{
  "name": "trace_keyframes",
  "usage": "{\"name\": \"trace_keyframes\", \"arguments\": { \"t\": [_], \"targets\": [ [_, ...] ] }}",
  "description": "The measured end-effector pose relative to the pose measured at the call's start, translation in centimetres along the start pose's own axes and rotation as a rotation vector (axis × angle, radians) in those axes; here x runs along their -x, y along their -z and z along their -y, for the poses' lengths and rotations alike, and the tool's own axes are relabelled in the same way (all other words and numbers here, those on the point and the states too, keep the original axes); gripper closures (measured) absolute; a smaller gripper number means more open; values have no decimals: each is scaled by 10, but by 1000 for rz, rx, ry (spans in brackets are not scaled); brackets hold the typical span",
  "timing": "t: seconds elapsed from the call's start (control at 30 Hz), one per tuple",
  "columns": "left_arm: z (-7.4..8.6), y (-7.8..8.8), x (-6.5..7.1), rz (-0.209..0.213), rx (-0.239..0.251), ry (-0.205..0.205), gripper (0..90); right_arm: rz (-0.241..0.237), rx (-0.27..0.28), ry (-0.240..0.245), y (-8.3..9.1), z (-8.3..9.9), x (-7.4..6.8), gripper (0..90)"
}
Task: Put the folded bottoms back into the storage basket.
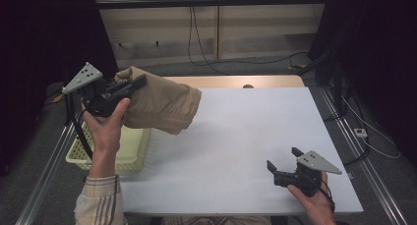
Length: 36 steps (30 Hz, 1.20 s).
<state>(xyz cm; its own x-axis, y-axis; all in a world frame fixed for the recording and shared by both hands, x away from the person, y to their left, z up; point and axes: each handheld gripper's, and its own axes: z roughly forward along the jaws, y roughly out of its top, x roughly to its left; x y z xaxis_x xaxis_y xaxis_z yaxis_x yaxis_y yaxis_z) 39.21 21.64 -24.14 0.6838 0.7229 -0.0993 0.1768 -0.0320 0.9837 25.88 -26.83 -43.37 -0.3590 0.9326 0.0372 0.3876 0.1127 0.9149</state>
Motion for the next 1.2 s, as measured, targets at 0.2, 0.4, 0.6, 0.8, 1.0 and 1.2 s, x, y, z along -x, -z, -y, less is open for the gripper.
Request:
{"name": "trace_keyframes", "arguments": {
  "t": [0.2,0.4,0.6,0.8,1.0,1.2],
  "targets": [
    [-2,18,0,-17,23,-1,868,7,2,1,0,-1,-1,43],
    [-5,33,-6,-24,57,13,868,-5,3,3,1,0,-2,43],
    [-8,46,-11,-41,71,-4,868,-8,4,5,1,0,-2,42],
    [-10,58,-19,-69,95,3,868,-13,2,7,1,0,-2,40],
    [-8,67,-27,-83,111,33,868,-10,2,5,1,0,-2,40],
    [-7,70,-32,-108,111,42,868,-13,1,5,1,0,-2,40]
  ]
}}
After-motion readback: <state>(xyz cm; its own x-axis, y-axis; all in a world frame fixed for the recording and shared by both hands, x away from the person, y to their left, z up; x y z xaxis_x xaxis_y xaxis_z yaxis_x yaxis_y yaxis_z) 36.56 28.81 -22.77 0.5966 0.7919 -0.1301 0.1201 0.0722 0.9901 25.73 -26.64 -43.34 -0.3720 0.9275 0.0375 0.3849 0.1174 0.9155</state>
